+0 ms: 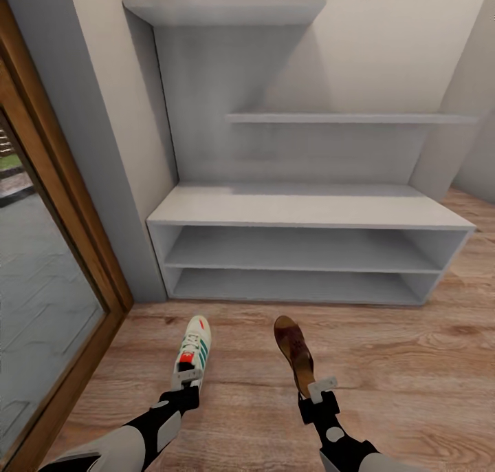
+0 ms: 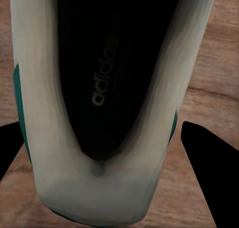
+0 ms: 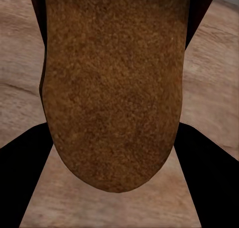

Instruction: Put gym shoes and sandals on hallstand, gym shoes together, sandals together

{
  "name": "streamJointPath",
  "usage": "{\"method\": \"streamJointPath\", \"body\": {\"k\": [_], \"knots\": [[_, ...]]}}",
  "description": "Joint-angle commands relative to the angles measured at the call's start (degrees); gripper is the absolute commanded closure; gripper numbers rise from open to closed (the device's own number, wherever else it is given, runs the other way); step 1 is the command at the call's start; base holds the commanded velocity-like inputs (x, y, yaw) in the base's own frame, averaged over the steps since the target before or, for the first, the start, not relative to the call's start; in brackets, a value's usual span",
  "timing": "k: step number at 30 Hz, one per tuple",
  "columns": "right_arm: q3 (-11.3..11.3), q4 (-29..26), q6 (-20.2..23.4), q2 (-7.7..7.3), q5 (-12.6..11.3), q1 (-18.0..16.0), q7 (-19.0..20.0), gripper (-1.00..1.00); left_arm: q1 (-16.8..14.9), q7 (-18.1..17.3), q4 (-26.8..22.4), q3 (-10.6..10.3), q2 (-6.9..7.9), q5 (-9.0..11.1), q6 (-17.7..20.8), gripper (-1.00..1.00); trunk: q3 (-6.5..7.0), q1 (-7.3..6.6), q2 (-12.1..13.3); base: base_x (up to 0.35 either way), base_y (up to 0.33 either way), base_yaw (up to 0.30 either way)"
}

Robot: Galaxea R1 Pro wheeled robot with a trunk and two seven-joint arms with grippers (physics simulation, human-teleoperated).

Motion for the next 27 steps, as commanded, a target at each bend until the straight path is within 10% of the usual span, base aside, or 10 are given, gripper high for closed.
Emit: {"method": "streamJointPath", "body": {"k": [1, 27], "knots": [[0.18, 0.09, -0.03, 0.02, 0.46, -0.04, -0.46, 1.00, -0.03, 0.09, 0.06, 0.26, -0.02, 0.13, -0.21, 1.00, -0.05, -0.03, -0.02, -0.090, 0.000, 0.001], [0.17, 0.07, -0.10, -0.04, 0.46, -0.03, -0.46, 1.00, -0.04, 0.04, 0.06, 0.24, 0.13, 0.02, -0.23, 1.00, -0.05, -0.03, -0.02, -0.012, 0.055, 0.000]]}}
